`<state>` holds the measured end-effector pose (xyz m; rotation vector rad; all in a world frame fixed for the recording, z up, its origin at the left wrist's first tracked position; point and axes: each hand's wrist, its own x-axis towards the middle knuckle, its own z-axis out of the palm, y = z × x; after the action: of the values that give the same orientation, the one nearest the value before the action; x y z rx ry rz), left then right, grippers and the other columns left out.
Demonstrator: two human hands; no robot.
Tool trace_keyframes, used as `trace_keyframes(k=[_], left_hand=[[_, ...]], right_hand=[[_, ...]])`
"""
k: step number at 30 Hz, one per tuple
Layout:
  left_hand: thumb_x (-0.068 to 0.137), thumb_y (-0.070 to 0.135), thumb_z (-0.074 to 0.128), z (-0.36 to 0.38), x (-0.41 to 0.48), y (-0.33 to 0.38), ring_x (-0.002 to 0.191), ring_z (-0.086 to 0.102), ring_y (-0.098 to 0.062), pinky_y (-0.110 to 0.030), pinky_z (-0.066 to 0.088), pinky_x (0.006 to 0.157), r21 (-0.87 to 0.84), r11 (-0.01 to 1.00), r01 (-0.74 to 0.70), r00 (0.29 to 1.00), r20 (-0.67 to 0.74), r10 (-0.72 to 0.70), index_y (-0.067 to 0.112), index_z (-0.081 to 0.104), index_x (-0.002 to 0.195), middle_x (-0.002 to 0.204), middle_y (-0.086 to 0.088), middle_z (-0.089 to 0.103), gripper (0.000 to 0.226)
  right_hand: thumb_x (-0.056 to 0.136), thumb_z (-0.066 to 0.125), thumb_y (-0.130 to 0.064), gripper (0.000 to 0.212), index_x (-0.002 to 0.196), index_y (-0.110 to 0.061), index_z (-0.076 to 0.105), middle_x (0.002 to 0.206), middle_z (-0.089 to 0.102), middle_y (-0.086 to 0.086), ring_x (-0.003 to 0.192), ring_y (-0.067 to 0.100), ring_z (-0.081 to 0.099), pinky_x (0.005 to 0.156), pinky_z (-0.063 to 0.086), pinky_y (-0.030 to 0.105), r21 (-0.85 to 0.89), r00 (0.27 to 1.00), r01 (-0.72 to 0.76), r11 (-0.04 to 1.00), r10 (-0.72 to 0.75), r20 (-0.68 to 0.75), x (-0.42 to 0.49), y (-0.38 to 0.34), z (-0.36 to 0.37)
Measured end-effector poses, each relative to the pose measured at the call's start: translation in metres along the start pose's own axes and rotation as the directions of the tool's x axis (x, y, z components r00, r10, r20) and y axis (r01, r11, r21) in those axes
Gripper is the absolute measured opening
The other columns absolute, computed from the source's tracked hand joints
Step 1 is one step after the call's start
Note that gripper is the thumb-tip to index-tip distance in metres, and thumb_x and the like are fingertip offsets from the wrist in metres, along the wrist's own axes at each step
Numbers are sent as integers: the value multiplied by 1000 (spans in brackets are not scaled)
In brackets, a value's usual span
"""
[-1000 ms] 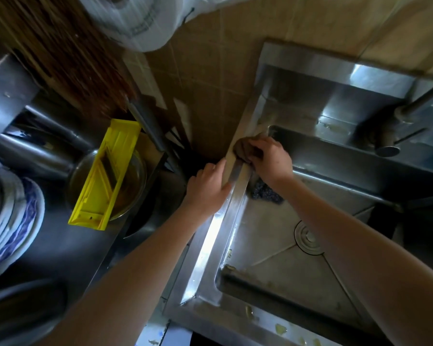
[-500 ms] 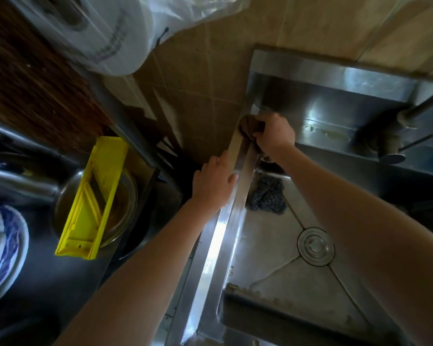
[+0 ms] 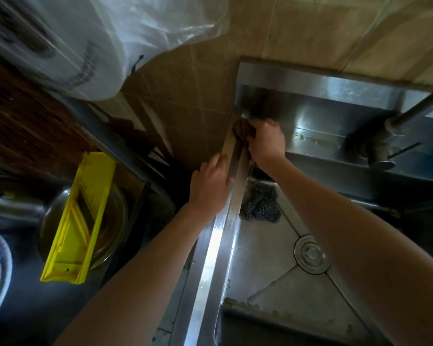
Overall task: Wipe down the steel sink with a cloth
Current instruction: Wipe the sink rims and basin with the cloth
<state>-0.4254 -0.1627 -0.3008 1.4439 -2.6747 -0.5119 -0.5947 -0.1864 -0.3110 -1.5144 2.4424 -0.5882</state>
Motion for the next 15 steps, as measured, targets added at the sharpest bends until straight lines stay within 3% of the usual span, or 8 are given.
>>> trace_keyframes(k=[4,9,15], left_hand=[[89,28,61,0,6,1,114,52,-31,-43,44,86,31,1000,-7,1000,10,6,15,43,135,138,-5,46,51],[89,25,62,0,5,0,121,48,-29,-44,40,90,-38,998,41,999,33,-40,21,41,138,148,2,37,53],[90,21,60,-2,7,2,130,41,-25,-44,36,96,-142,983,116,992,56,-109,28,40,141,152,7,31,54]], right_hand=[[89,54,-6,45,131,-18,56,117,59,16,111,37,50,93,45,45,-33,999,-34,999,34,-8,15,6,-2],[86,58,-10,46,131,-20,56,116,59,16,109,37,51,92,45,45,-90,998,-53,995,51,-21,9,27,-11],[88,54,-18,39,126,-23,58,121,60,12,109,38,51,84,44,43,-103,971,-188,977,169,-169,-17,81,-35]])
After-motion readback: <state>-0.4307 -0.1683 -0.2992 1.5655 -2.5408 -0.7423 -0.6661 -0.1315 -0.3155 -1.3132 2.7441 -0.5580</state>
